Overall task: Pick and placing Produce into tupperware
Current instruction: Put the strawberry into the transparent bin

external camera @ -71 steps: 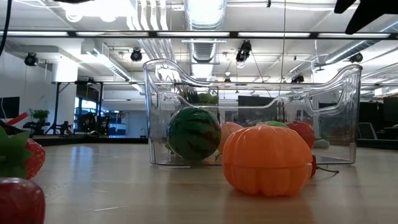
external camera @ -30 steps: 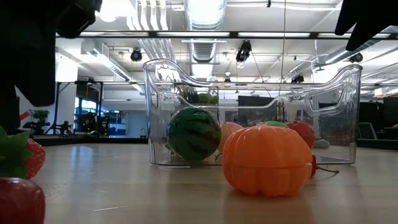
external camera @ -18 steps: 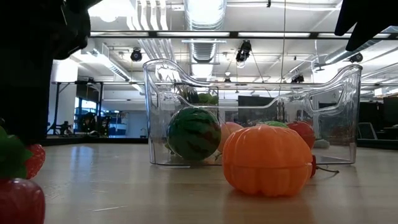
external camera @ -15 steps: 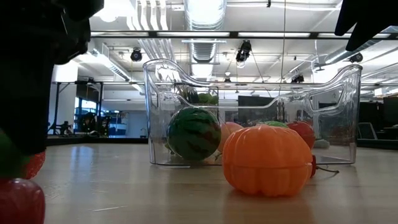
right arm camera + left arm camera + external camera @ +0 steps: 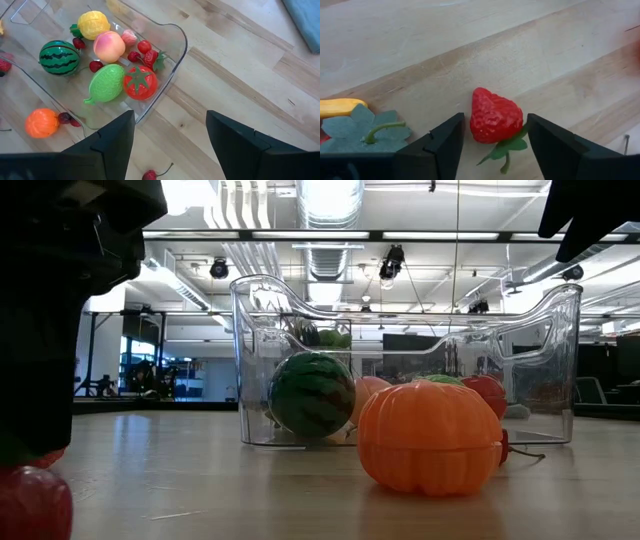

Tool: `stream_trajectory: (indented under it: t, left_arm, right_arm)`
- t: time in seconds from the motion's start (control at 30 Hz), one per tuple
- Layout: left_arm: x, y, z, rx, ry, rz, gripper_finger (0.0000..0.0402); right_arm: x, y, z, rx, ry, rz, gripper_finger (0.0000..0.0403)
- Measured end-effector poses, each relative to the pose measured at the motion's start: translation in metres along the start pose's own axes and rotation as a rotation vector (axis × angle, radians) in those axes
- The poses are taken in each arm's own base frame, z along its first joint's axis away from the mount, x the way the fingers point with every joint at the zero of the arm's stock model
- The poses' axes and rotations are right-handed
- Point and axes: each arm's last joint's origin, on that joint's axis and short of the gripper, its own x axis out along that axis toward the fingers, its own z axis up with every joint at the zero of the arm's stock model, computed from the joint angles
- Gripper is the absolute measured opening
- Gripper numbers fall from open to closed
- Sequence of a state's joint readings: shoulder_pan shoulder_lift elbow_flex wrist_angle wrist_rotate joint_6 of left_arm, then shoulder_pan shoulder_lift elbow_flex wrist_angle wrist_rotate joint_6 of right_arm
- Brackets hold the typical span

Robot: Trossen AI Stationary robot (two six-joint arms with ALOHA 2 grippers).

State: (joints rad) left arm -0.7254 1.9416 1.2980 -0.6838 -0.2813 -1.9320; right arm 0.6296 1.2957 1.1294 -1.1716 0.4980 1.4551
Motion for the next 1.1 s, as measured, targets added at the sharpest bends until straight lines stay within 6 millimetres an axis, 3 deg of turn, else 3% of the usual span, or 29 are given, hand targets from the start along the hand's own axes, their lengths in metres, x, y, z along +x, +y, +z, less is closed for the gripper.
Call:
stream_trajectory:
  t: [0.2,0.37,0.6,0.83,0.97,1.1]
  left_arm:
    - [0.0,0.0,0.0,0.006,-0.004,0.003,0.0152]
    - [-0.004,-0.003,0.003,0.046,-0.082,-0.053,0.0139]
    - [-0.041,-0.02,0.016,0.174,-0.361,-0.221,0.0138]
    - [-0.084,-0.025,0.035,0.32,-0.636,-0.3,0.0137]
    - [-0.096,-0.034,0.055,0.41,-0.714,-0.301,0.0137]
    - [-0.087,-0.052,0.091,0.46,-0.63,-0.315,0.0137]
  right_arm:
    - [0.0,0.0,0.0,0.0,0.0,0.0,0.0239]
    - [0.0,0.0,0.0,-0.007,0.0,0.0,0.0236]
    - [0.0,0.0,0.0,-0.008,0.002,0.001,0.0238]
    - [0.0,0.0,0.0,-0.005,0.012,0.003,0.0238]
    - [0.0,0.0,-0.001,-0.004,0.016,0.003,0.0239]
    - [0.0,0.0,0.0,0.004,0.027,0.002,0.0236]
